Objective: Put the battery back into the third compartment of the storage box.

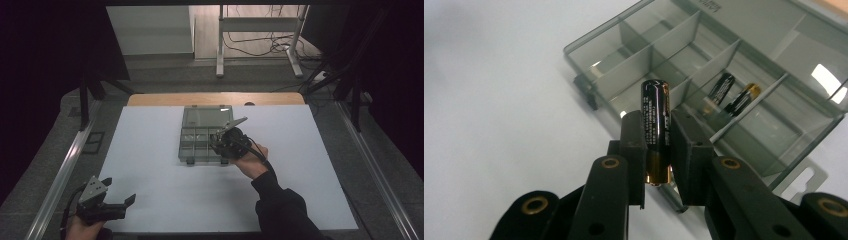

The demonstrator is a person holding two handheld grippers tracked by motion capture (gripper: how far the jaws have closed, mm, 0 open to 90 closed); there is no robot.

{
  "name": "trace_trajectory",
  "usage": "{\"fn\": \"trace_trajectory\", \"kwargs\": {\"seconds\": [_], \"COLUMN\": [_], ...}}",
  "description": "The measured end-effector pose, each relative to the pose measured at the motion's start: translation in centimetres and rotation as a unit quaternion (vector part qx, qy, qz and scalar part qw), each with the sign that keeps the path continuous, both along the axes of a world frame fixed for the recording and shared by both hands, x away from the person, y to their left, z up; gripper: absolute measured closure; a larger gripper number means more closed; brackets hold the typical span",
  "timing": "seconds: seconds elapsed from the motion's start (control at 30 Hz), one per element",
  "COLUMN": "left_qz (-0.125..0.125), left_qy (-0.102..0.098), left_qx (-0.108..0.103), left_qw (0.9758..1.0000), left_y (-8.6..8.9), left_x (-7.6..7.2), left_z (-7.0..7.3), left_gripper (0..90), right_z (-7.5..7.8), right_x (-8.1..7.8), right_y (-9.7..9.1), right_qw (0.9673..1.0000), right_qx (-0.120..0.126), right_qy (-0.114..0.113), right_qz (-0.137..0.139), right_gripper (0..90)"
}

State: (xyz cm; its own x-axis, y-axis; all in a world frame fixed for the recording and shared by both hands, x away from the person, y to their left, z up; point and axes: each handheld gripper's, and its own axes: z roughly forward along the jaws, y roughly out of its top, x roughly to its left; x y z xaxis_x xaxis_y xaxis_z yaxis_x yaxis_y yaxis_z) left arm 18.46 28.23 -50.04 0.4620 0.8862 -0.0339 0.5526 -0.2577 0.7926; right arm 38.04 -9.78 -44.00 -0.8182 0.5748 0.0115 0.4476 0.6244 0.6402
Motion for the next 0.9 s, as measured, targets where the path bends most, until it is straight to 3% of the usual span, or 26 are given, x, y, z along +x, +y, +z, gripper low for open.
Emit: {"fn": "trace_trajectory", "kwargs": {"seconds": [0.9], "left_qz": [-0.002], "left_qy": [0.0], "left_qx": [-0.001], "left_qw": [1.0], "left_y": [0.0], "left_x": [0.0], "left_z": [0.0], "left_gripper": [2.0], "right_z": [0.3], "right_x": [5.7], "right_y": [2.0], "right_qw": [0.9984], "right_qx": [-0.02], "right_qy": [-0.007], "right_qz": [-0.052], "right_gripper": [76.8]}}
